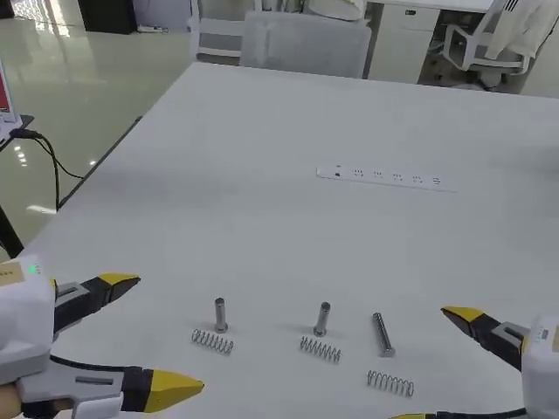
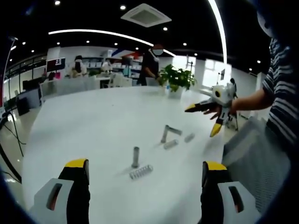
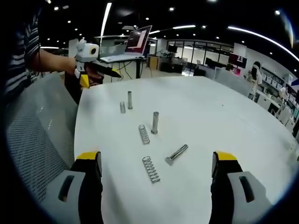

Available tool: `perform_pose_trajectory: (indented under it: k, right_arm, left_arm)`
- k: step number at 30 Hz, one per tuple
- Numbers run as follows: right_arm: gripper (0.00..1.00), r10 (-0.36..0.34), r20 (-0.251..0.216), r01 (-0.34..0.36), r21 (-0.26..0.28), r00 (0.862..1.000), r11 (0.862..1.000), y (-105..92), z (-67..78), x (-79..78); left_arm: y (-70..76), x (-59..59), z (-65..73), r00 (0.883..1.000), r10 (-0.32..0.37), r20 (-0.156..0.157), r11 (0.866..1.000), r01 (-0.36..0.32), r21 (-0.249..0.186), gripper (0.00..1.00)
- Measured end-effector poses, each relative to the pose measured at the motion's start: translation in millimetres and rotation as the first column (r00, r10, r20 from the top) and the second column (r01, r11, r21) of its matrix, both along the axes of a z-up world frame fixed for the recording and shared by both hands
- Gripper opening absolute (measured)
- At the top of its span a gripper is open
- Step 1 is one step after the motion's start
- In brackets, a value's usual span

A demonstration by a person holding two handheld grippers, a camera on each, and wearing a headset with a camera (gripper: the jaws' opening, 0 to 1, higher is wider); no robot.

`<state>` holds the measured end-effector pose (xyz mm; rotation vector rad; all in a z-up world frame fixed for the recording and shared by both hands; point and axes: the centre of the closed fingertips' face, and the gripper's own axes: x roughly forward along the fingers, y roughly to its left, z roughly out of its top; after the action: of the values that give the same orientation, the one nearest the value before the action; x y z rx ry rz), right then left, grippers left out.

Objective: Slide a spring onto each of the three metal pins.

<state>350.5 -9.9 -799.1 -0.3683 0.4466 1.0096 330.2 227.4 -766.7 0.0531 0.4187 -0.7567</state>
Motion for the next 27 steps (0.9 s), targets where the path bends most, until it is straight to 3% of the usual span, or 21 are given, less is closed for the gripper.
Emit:
perform_pose_trajectory:
  k: [9,19,27]
  right_arm:
    - [0.98,-0.003,0.003,0.003,0.024,1.0,1.0,7.6,8.3,8.8]
    - [0.87,-0.05,-0.008,0.05,0.033,0.999,0.998,10.2,17.0,30.8]
    - [0.73,-0.053,-0.047,0.053,-0.001,0.997,0.999,14.0,13.3,39.7]
  left_arm:
    - [2.0,2.5,-1.3,1.0,0.002,-0.002,1.0,-0.002,0.003,0.98]
    - [1.0,3.7,0.9,1.0,0.001,-0.002,1.0,-0.001,0.001,0.98]
    - [1.2,3.0,-0.5,1.0,0.007,-0.005,1.0,-0.007,-0.002,0.98]
